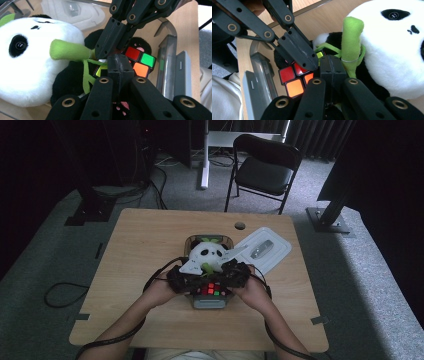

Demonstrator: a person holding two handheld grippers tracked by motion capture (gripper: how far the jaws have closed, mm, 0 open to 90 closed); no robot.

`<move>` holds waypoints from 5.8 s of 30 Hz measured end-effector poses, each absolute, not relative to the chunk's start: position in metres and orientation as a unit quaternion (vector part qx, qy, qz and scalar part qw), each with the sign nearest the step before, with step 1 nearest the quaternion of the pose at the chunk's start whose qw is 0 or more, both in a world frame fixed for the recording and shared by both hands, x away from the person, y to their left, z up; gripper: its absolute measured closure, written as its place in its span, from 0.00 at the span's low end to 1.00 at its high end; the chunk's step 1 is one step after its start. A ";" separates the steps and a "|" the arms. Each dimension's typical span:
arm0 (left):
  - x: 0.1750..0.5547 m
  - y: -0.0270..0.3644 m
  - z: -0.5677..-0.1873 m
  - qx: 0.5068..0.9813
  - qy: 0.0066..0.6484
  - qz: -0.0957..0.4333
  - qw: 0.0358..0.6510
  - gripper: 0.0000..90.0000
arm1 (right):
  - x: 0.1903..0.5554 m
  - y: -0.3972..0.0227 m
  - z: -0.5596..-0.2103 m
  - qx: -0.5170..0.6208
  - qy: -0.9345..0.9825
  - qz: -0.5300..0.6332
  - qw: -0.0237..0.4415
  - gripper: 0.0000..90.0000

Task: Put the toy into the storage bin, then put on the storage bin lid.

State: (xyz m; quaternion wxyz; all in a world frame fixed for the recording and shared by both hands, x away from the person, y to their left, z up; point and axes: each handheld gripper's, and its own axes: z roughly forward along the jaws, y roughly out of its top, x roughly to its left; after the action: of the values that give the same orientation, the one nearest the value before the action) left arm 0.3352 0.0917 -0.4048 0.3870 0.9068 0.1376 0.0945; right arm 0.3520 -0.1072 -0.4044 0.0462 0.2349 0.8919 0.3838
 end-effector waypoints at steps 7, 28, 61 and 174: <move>0.337 0.099 -0.402 0.890 0.161 0.060 0.424 1.00 | 0.351 -0.113 -0.405 0.240 0.873 0.422 0.037 1.00; 0.334 0.100 -0.399 0.878 0.179 0.055 0.440 1.00 | 0.345 -0.121 -0.399 0.256 0.867 0.424 0.053 1.00; 0.346 0.118 -0.391 0.850 0.203 0.027 0.485 0.57 | 0.349 -0.142 -0.392 0.336 0.821 0.458 0.046 0.46; 0.378 0.193 -0.480 0.806 0.331 0.133 0.473 0.00 | 0.460 -0.224 -0.506 0.636 0.653 0.350 0.217 0.62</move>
State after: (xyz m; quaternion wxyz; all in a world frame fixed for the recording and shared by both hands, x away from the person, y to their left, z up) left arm 0.3781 0.1927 -0.4803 0.4730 0.8058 0.3307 0.1328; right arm 0.4596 -0.2243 -0.5058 0.2167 0.6358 0.6528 0.3503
